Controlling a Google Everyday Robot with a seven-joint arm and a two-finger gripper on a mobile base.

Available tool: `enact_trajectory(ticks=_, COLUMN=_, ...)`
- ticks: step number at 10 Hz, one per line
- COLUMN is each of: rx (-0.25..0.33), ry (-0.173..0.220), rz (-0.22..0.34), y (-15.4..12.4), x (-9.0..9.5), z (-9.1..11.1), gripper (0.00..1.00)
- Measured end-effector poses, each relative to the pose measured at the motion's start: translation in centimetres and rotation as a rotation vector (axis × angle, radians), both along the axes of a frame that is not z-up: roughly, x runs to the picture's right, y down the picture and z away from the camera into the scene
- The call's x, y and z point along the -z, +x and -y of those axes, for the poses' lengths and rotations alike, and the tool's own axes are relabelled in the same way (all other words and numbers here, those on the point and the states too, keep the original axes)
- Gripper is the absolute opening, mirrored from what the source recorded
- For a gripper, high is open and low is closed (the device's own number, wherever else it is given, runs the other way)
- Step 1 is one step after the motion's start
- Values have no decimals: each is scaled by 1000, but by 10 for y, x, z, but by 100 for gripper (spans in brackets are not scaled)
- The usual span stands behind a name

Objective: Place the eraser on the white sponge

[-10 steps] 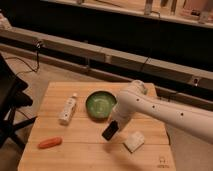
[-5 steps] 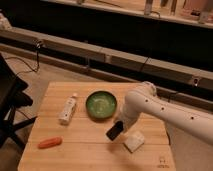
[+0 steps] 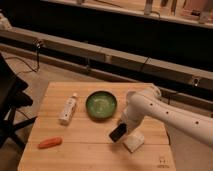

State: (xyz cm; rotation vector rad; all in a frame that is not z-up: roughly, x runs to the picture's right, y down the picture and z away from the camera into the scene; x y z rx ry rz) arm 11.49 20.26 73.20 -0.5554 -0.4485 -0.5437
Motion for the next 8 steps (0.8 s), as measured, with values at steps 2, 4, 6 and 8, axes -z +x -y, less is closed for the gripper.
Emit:
enact_trajectory(ticks=2, rx=-17, ry=-5, rz=-10, y=10, x=2, z=-3, gripper=0)
enact_trajectory(ticks=4, rx=-45, ry=-7, rz=-24, y=18, x=-2, z=-9, gripper=0)
enact_trajectory(ticks=6, rx=-68, ry=-12, rz=-40, y=24, x=-2, z=-12, gripper=0)
enact_trajectory(ticks=8, rx=-102, ry=-20, rz=-61, y=39, x=-2, z=-14, gripper=0)
